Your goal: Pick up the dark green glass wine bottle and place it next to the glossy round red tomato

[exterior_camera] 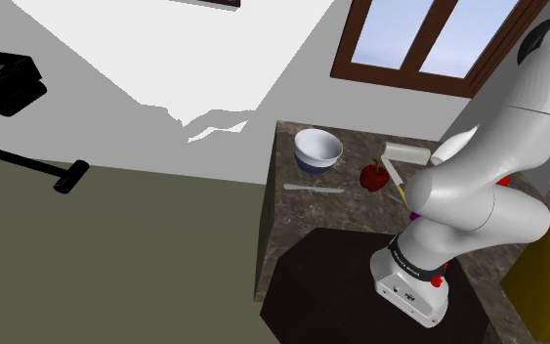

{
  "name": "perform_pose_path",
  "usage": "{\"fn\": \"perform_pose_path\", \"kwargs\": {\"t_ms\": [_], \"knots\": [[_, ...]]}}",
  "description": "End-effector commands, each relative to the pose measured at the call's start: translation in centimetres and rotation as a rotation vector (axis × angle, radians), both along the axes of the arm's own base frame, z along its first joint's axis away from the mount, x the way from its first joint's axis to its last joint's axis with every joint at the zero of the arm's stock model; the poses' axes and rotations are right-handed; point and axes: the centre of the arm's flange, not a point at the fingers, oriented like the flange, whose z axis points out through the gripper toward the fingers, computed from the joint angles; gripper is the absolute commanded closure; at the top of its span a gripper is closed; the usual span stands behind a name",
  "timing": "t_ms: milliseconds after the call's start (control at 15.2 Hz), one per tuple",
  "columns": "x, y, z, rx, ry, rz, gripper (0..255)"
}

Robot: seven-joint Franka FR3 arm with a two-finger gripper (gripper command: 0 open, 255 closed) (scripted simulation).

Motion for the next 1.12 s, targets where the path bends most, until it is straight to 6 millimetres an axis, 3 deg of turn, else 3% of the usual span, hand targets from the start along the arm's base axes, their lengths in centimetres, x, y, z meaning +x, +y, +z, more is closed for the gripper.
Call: {"fn": "perform_pose_path", "kwargs": {"t_ms": [0,330,396,726,990,1056], "knots": [[0.0,0.0,-0.1,-0.001,0.000,0.000,255],[0.0,0.0,-0.1,-0.001,0.000,0.000,255],[0.0,0.0,-0.1,-0.001,0.000,0.000,0],[0.0,0.0,-0.1,-0.001,0.000,0.000,0],[0.0,0.3,4.9,-0.001,0.000,0.000,0],[0.0,0.3,4.9,-0.001,0.000,0.000,0]]}}
